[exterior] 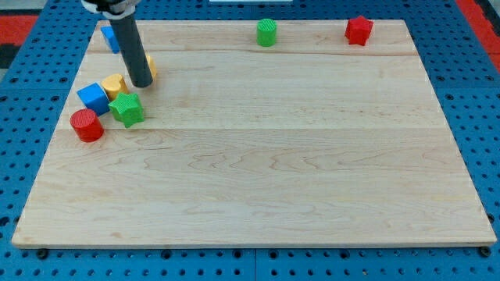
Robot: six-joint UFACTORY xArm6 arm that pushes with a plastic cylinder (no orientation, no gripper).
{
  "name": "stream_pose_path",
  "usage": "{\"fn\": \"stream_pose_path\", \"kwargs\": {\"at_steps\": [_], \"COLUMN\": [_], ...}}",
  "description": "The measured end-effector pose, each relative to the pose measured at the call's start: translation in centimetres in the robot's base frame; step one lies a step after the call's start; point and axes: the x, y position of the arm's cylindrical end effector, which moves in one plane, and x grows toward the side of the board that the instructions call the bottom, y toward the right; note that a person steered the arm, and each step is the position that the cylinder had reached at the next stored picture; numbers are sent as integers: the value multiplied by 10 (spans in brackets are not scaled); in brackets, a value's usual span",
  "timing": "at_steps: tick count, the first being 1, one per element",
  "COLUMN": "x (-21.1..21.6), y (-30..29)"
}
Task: Move the blue cube to the bottom side of the red star
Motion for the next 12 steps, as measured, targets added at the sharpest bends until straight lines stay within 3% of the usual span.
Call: {"fn": "stream_pose_path", "kwargs": {"at_steps": [2, 6, 8, 11, 12], "x": [-31, 58, 70, 70, 70], "y": [-66, -87, -87, 54, 74]}}
